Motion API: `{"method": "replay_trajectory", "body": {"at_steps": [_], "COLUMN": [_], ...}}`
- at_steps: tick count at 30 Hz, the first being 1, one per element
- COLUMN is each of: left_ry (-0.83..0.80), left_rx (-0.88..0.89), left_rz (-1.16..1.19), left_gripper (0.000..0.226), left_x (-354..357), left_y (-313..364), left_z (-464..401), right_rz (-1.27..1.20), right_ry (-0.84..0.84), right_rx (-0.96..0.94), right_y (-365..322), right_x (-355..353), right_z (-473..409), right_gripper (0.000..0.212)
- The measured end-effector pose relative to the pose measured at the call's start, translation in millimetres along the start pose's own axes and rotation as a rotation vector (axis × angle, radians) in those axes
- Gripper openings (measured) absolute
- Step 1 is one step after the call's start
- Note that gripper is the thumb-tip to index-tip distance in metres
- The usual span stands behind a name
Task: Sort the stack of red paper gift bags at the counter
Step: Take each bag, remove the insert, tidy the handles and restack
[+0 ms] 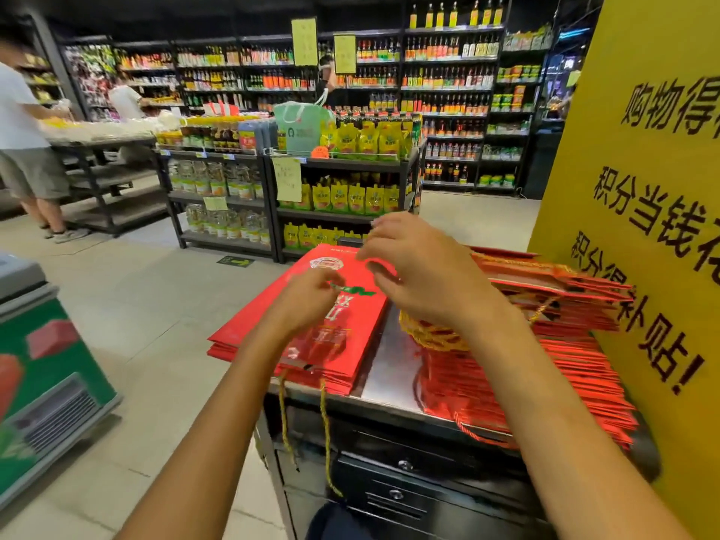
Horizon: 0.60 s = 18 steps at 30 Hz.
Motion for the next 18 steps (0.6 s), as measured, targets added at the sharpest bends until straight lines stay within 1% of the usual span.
{"method": "replay_trajectory", "body": {"at_steps": [1, 2, 5, 7, 10, 12, 15, 16, 18], "left_ry": [0.001, 0.016, 0.064, 0.087, 0.058, 0.053, -0.013, -0.029, -0.002], "left_rx": [-0.005, -0.019, -0.092, -0.089, -0.088, -0.082, 0.004, 0.029, 0.097], "left_rz": [-0.113, -0.203, -0.348, -0.299, -0.132, -0.061, -0.082, -0.099, -0.107], "left_gripper": [0.039, 0.039, 0.02, 0.019, 0.026, 0.031, 0.057, 0.058, 0.045], "left_x": [-9, -17, -35, -37, -42, -50, -62, -63, -61], "left_y": [-14, -30, -76, -99, -106, -108, -115, -118, -121], "left_z": [8, 16, 41, 55, 79, 90, 108, 113, 118], "right_rz": [-0.023, -0.059, -0.173, -0.197, -0.233, -0.236, -0.285, -0.303, -0.325], "right_ry": [-0.03, -0.087, -0.34, -0.477, -0.61, -0.649, -0.633, -0.625, -0.615], "right_rx": [-0.048, -0.077, -0.062, -0.024, 0.041, 0.052, 0.076, 0.079, 0.074], "right_y": [-11, -22, -44, -48, -45, -44, -44, -43, -44], "right_x": [13, 28, 72, 97, 122, 132, 137, 138, 138], "right_z": [-4, -8, -10, -7, 1, 10, 23, 26, 29], "right_gripper": [0.02, 0.021, 0.029, 0.035, 0.043, 0.042, 0.041, 0.041, 0.041]}}
Point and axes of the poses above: each hand's wrist, its own z-axis away from the middle knuckle, its own x-axis out of the palm, y = z × x, the point moved 1 cm from there along -z, towards the middle knuckle, and after that the axes turned 5 degrees about y, right-handed, at the moved point
